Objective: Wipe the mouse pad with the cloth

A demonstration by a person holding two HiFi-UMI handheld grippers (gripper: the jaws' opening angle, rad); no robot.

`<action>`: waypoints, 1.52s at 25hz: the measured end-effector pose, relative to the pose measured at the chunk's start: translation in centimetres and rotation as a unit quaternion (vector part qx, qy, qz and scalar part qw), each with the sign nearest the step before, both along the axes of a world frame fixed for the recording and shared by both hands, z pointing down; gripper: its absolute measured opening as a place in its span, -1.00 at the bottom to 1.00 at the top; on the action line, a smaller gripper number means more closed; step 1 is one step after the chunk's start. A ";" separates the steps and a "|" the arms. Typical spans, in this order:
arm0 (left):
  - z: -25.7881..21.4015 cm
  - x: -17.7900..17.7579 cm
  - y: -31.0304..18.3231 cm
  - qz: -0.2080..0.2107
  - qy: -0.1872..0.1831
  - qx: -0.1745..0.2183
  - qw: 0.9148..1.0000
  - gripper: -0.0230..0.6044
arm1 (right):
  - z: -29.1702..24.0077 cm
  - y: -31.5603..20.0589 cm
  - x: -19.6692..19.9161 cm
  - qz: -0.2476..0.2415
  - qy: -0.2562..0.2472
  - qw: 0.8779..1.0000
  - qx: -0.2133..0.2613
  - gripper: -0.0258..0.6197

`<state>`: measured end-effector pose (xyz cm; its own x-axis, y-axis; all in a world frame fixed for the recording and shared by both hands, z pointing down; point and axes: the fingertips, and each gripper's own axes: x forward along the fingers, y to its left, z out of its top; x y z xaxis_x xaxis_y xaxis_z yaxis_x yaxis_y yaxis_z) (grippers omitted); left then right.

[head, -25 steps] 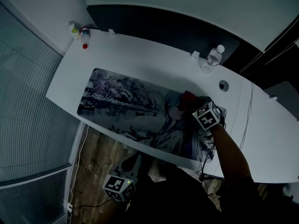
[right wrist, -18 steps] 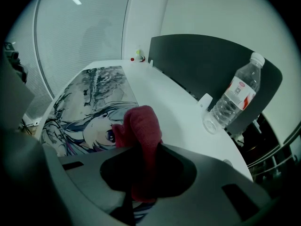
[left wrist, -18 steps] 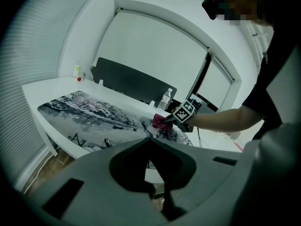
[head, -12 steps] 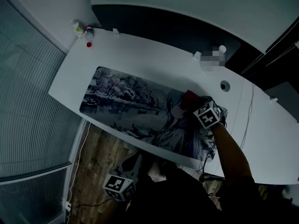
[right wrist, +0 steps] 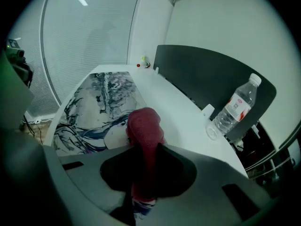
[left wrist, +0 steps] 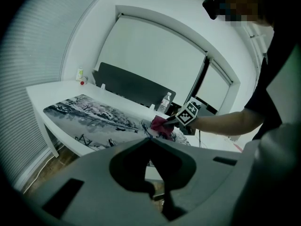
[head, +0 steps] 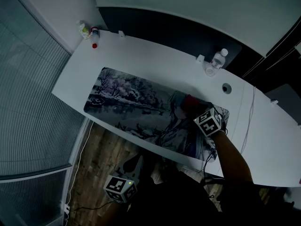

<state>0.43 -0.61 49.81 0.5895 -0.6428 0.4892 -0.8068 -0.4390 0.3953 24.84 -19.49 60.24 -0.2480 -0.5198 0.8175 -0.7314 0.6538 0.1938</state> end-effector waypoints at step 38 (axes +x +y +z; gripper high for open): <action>-2.4 -19.2 8.2 0.045 0.020 0.049 0.998 -0.91 | -2.2 16.8 -27.8 -0.040 -0.044 0.998 -0.002 -0.66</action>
